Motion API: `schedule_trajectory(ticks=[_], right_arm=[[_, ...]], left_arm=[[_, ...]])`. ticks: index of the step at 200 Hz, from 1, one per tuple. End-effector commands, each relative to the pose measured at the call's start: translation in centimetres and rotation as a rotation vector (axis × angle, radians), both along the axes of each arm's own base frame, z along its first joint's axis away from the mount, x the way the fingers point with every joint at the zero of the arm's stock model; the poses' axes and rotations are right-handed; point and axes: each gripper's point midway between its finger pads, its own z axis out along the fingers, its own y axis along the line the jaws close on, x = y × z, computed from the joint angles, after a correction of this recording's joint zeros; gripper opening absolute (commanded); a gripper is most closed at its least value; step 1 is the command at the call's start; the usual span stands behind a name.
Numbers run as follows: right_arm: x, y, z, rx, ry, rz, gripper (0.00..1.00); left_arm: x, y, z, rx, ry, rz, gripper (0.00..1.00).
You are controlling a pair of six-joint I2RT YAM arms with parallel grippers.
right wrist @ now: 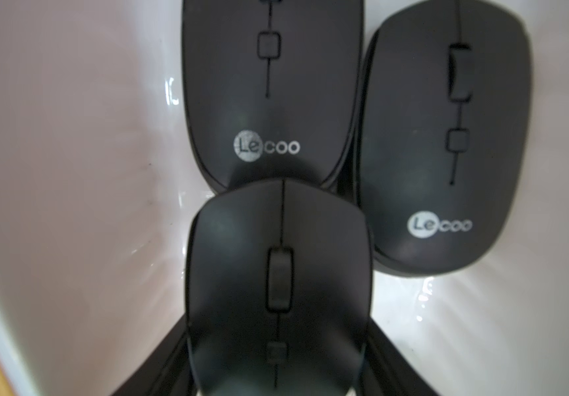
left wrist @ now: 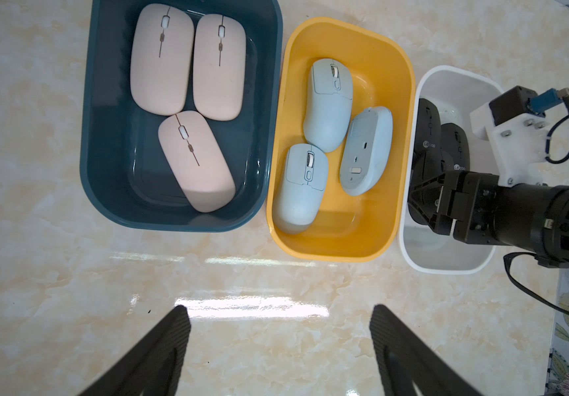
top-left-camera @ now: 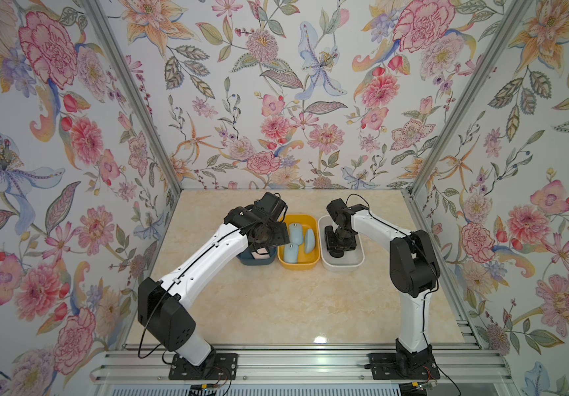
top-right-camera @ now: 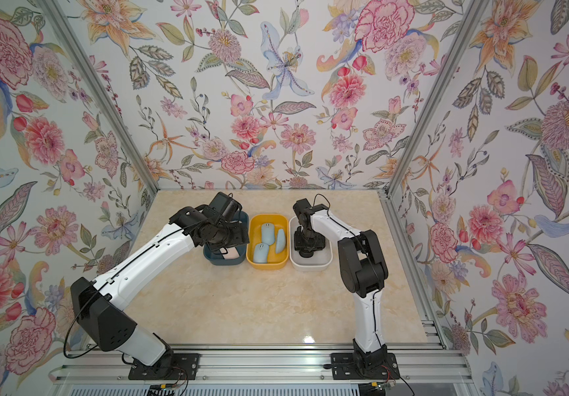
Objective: Place the mice by color into the storage box
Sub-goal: Place the mouse in the storage box.
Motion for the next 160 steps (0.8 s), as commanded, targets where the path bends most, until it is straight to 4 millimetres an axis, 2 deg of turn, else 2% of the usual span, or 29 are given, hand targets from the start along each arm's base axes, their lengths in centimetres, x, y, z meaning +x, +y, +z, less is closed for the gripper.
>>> schedule_trajectory(ticks=[1, 37, 56, 89, 122, 160], right_arm=[[0.0, 0.3, -0.8, 0.001, 0.022, -0.001, 0.62], [0.3, 0.2, -0.7, -0.004, 0.019, -0.003, 0.70], [0.5, 0.2, 0.0, -0.002, 0.005, 0.002, 0.74], [1.0, 0.4, 2.1, 0.004, -0.029, 0.011, 0.75], [2.0, 0.2, 7.0, 0.007, -0.118, 0.010, 0.75], [2.6, -0.2, 14.2, 0.031, -0.279, 0.018, 0.75]], left_arm=[[0.8, 0.8, 0.4, 0.025, -0.018, 0.025, 0.86], [0.6, 1.1, 0.5, 0.026, -0.024, 0.031, 0.86], [0.4, 1.1, 0.7, 0.024, -0.028, 0.031, 0.86], [0.2, 1.2, 0.9, 0.020, -0.030, 0.030, 0.86], [-0.9, 1.6, 0.7, 0.008, -0.018, 0.015, 0.87], [-1.5, 2.6, 0.8, 0.005, -0.023, 0.020, 0.89]])
